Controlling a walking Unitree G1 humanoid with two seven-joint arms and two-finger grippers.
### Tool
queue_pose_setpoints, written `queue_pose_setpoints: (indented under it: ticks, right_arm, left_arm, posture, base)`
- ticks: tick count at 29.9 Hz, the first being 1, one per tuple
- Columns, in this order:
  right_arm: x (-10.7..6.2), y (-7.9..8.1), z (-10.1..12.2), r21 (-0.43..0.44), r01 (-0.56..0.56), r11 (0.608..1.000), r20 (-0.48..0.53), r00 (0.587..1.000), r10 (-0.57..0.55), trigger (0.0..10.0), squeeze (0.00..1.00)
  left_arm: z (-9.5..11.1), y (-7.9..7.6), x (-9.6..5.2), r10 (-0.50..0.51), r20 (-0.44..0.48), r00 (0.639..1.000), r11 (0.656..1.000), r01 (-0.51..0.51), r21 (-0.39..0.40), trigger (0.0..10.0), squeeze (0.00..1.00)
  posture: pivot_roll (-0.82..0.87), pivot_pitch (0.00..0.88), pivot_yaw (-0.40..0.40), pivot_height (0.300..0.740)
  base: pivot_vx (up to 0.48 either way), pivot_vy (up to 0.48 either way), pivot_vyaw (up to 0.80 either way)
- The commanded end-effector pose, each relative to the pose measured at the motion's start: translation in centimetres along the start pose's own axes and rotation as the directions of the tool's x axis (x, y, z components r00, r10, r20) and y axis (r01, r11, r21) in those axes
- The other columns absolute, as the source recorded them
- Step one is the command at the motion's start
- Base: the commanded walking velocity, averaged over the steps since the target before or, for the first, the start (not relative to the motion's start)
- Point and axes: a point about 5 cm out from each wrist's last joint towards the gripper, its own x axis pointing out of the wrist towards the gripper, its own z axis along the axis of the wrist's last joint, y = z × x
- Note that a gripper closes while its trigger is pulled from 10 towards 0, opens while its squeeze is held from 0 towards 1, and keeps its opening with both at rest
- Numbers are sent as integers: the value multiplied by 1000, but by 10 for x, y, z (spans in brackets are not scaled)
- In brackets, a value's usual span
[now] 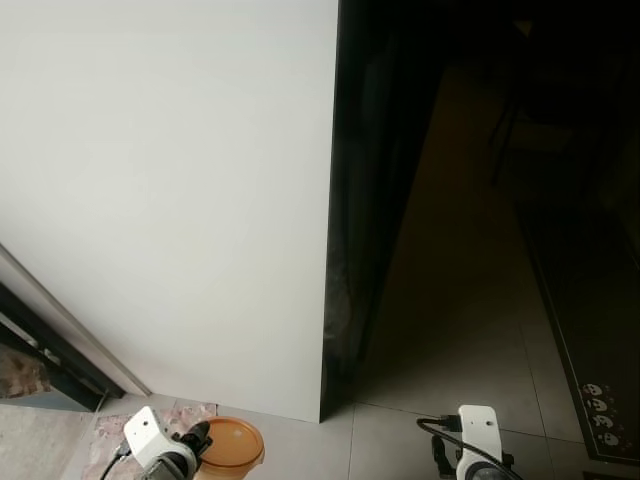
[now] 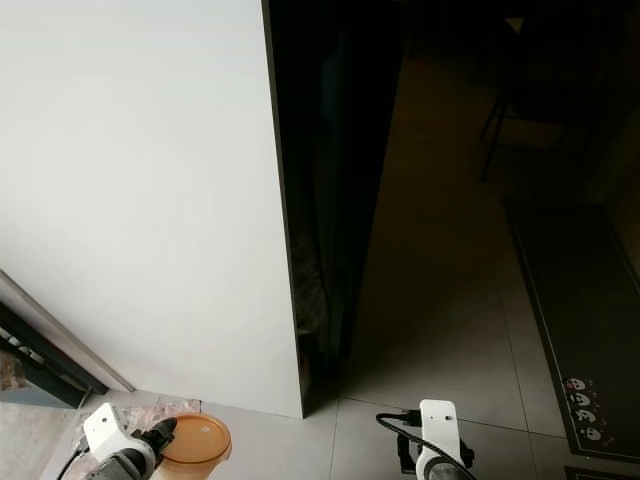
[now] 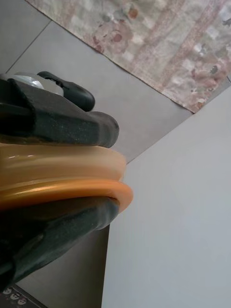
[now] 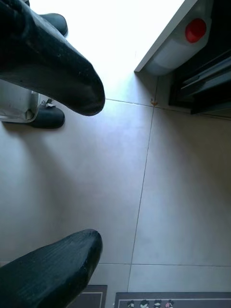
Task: Restocking fridge
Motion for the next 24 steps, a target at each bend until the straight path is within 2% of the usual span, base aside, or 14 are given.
queue_pose_setpoints:
  ticks: [1,9,24]
  right_arm:
    - [0,-3,-2,9,8,1000,-11,1000,-8,10000,0]
    - [-1,-1,-7,18,-3,1000,-26,1000,3,10000,0]
    - [-3,-1,-13,12,-9,1000,-46,999,10,10000,0]
  left_arm:
    - [-1,2,-1,1,-6,1000,1000,-1,-11,10000,0]
    - [-1,1,0,-2,-5,1000,1000,2,-5,10000,0]
    - [-3,0,0,-15,-20,1000,1000,15,7,10000,0]
  posture:
    - [-8,43,18,740]
    - [-9,43,18,740]
    - [-7,37,15,740]
  base:
    - [0,0,0]
    - [0,0,0]
    - [278,0,0]
